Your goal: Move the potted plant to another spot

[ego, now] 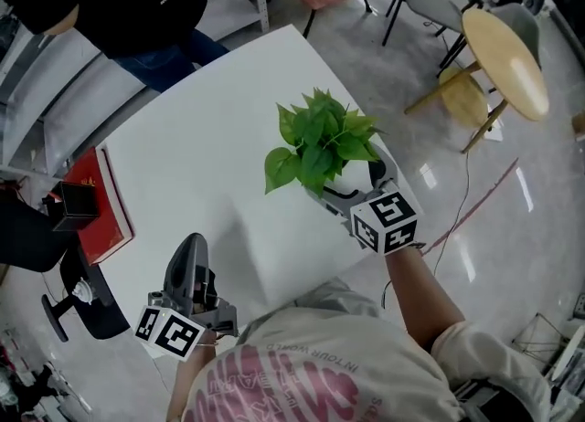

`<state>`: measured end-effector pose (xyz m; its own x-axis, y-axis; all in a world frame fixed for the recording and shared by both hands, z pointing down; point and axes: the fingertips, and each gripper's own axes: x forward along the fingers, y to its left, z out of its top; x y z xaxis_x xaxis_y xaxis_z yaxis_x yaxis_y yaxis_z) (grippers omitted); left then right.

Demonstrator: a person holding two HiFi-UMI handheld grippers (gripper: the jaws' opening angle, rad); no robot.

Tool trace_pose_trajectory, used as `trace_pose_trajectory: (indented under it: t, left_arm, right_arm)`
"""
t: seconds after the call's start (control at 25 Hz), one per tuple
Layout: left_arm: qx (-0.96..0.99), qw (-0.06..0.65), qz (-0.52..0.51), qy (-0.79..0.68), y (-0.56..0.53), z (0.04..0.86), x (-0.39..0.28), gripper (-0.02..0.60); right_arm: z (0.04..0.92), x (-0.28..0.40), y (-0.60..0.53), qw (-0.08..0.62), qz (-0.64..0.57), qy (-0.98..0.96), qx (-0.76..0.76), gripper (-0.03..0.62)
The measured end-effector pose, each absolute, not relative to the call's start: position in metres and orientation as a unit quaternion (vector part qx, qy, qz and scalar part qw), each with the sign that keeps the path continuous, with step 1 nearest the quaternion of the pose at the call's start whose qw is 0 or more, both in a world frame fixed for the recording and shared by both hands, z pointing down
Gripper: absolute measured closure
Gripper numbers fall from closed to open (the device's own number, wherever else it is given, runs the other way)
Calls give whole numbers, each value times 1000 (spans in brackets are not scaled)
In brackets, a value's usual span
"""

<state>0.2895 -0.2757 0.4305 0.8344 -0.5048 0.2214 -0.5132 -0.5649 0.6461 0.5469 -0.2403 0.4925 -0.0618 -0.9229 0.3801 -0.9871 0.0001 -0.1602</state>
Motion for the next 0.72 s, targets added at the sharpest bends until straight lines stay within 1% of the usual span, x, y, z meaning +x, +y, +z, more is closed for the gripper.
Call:
trace_pose_trajectory:
  t: [0.32, 0.72]
  left_arm:
    - [869, 350, 0, -350, -262, 426, 273, 557]
    - [863, 328, -12, -384, -255, 415, 273, 557]
  right_arm:
    - [497, 546, -265, 111, 154, -740, 646, -6]
    - [487, 543, -281, 95, 125, -764, 625, -4]
